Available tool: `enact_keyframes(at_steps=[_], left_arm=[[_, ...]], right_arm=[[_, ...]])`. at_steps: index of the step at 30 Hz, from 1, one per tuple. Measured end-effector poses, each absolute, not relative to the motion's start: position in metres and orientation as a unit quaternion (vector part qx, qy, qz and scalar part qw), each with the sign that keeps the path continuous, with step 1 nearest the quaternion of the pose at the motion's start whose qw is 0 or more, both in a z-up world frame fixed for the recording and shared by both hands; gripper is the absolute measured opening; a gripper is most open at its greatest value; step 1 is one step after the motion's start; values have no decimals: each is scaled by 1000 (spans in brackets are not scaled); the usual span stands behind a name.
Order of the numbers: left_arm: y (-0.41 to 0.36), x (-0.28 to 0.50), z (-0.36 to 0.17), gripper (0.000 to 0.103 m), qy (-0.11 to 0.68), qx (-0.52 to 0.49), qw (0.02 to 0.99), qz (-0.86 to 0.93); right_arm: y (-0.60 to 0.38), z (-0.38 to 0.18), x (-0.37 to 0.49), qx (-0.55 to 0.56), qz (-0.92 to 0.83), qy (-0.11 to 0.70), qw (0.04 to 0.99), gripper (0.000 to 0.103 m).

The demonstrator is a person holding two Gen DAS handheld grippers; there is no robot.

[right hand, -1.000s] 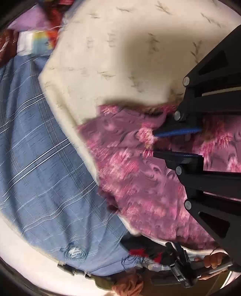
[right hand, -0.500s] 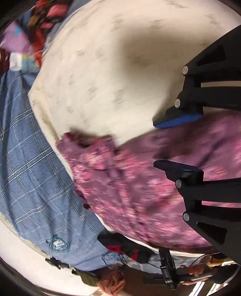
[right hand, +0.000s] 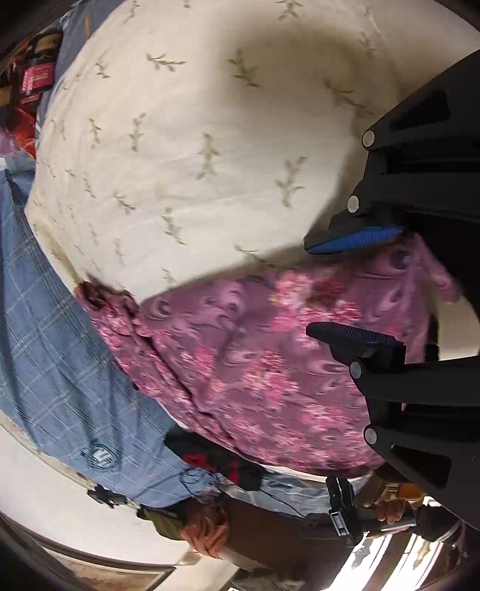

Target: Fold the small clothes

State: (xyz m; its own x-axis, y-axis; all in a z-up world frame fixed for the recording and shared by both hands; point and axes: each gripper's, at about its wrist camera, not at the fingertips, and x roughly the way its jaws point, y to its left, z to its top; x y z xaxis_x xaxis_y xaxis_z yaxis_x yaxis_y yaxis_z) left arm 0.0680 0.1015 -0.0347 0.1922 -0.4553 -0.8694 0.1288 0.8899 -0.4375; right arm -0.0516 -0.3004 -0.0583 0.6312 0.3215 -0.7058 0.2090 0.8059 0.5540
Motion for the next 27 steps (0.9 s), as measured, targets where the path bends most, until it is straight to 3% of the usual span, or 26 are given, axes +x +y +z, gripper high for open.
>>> enact_keyframes(at_steps=[14, 15, 17, 18, 19, 22, 27], left_arm=[[100, 36, -54, 83, 633, -137, 732, -213], [99, 35, -57, 78, 636, -132, 731, -208], [100, 35, -62, 55, 642, -131, 727, -204], [101, 35, -66, 31, 648, -136, 722, -203], [104, 36, -69, 19, 653, -143, 717, -201], [113, 33, -70, 7, 648, -167, 714, -207], [123, 26, -49, 6, 610, -229, 712, -260]], right_arm=[[-251, -82, -58, 182, 105, 562, 800, 41], [-248, -88, -57, 171, 107, 574, 794, 37], [-242, -97, -56, 150, 107, 589, 787, 18], [-239, -102, -55, 138, 107, 595, 784, 5], [-237, -103, -55, 132, 108, 595, 786, 4], [-237, -94, -62, 151, 132, 573, 795, 4], [-245, -63, -80, 217, 174, 514, 812, 4]])
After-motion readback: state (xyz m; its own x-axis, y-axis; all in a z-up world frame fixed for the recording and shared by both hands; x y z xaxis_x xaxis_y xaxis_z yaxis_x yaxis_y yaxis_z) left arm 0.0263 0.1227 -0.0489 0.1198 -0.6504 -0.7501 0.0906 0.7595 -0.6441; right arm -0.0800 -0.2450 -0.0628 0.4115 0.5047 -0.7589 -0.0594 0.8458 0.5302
